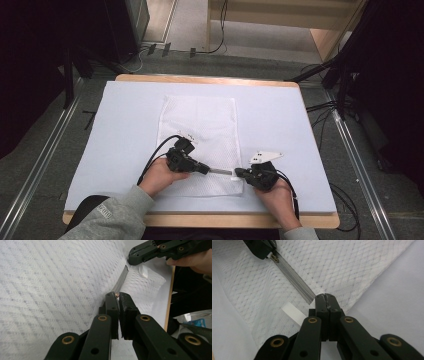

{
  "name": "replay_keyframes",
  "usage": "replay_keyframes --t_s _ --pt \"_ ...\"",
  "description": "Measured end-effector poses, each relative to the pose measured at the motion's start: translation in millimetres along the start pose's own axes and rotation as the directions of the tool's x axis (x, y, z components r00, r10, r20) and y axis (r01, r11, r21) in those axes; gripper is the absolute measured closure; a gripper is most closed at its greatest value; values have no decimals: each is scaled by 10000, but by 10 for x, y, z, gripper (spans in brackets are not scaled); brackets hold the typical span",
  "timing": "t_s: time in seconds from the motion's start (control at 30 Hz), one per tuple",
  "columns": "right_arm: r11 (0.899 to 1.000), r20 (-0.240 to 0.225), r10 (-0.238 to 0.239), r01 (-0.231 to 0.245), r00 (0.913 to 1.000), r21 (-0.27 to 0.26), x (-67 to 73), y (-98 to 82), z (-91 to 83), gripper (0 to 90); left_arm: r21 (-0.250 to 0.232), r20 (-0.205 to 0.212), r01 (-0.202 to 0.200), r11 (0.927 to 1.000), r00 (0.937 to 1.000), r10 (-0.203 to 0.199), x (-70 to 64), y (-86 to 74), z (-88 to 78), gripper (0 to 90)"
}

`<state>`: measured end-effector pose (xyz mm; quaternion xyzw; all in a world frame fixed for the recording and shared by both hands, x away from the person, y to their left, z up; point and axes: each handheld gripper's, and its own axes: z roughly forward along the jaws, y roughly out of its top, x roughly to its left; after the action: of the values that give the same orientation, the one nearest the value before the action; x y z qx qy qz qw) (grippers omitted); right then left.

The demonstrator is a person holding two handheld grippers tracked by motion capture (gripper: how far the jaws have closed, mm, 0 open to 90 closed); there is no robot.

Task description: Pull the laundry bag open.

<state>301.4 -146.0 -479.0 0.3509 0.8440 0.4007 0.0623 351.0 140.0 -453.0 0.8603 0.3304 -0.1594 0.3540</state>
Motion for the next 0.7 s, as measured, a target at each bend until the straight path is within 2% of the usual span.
replay_keyframes --t_s 0.13,0.7 --pt "10000 -26 -59 59 10000 -12 -3 -3 -1 900 -35 50 -1 10000 10000 1 18 -17 -43 883" --pt "10000 -113 -49 49 9999 -9 -17 -1 0 900 -138 -311 -149 9998 9994 145 37 -102 -198 882"
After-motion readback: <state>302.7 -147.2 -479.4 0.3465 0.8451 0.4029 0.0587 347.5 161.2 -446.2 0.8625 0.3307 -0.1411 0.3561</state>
